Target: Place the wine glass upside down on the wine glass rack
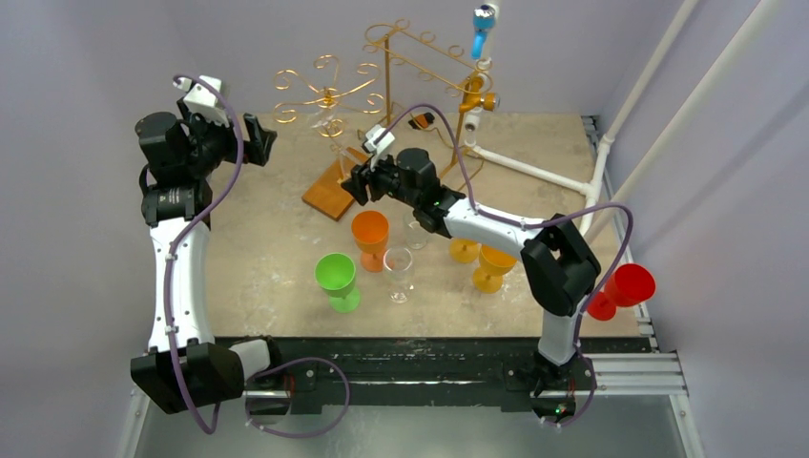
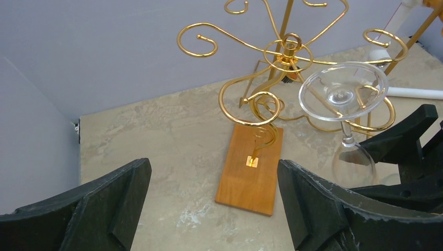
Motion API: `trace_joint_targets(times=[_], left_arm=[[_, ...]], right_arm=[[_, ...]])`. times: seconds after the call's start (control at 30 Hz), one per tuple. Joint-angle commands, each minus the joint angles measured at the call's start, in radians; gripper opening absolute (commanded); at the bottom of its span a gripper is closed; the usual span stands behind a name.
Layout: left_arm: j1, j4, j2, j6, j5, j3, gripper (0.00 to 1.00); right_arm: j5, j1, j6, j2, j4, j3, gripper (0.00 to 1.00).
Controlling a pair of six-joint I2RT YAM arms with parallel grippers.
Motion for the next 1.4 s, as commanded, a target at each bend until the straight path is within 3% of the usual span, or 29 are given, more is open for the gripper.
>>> trace_joint_targets(times=[0.0,0.27,0.43,0.87,1.0,1.2,1.37], left_arm=[[-0.005,0.015,-0.004,0.016,-0.018,0.040,1.00],[-0.005,0.012,-0.003,0.019,-0.031,0.040,1.00],[-0.005,0.016,0.005,0.014,-0.037,0.046,1.00],[-0.007,0.023,0.013,0.008,-0.047,0.043,1.00],[-0.007,0.021,0.010,0.014,-0.046,0.047,1.00],[-0.007,0.010,0.013,0.026,-0.044,0.057,1.00],[-0.006,0.010,0.004,0.030,-0.046,0.057,1.00]], right_arm=[[-0.052,0.003,-0.027,-0.050,0.125,0.003,0.00],[-0.080,0.010,-0.036,-0.058,0.160,-0.011,0.00],[-0.102,0.011,-0.042,-0.092,0.282,-0.111,0.00],[0.018,0.011,0.087,-0.048,0.431,-0.152,0.00],[0.070,0.008,0.103,-0.004,0.472,-0.159,0.08],[0.018,0.006,0.123,0.054,0.638,-0.214,0.20],[-0.007,0.006,0.143,0.090,0.605,-0.180,0.27]])
